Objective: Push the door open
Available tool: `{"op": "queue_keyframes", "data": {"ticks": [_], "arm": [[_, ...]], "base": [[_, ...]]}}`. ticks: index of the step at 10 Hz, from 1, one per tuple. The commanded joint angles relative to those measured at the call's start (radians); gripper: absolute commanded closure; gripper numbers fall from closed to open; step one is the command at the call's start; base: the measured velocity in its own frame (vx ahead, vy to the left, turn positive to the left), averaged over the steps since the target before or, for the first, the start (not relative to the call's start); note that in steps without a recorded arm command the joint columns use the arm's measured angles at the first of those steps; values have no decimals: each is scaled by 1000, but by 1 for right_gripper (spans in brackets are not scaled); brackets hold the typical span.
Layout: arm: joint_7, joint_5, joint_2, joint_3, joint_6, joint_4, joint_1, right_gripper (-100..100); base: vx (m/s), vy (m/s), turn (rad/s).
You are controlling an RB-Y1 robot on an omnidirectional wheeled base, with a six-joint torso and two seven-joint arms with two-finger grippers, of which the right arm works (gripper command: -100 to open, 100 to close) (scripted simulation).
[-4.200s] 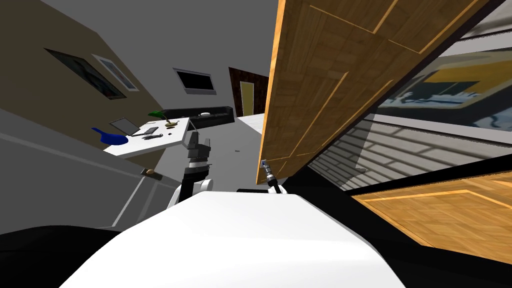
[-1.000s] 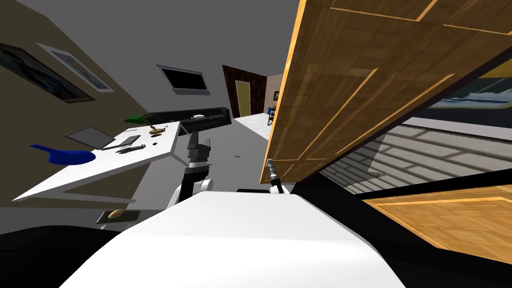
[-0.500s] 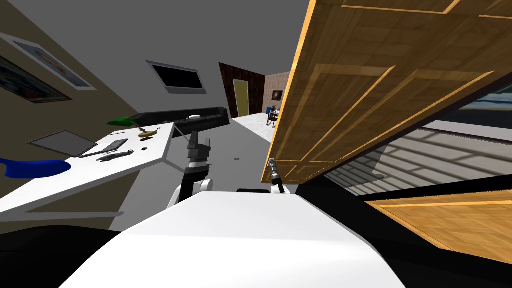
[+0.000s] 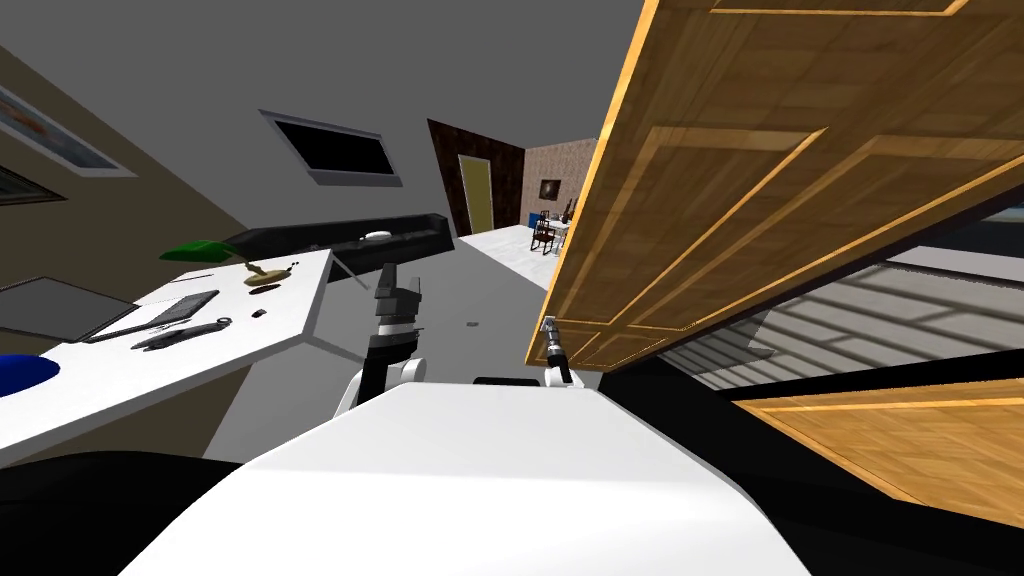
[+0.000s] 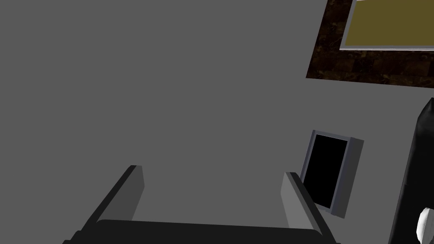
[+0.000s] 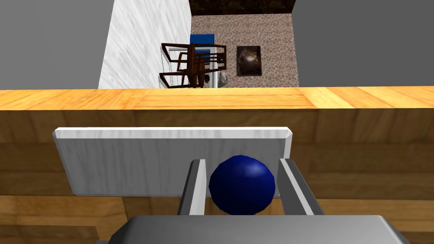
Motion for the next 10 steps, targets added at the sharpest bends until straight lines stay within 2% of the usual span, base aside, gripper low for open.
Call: {"op": "queue_keyframes", "data": {"ticks": [1,2,3,5,10], "arm": [[6,-12,-4,-28,-10,21,-17,100],[9,-16,-2,-37,-9,22,-19,100],[3,-11,-2,-26,-10,23,-10,100],[12,-25,-12,-54,-10,23,-12,100],[33,-57,-21,-120,-13,32,-17,100]], "base": [[189,119,-75],[171,108,-58],[73,43,-28],[205,49,-54],[224,87,-71]]}}
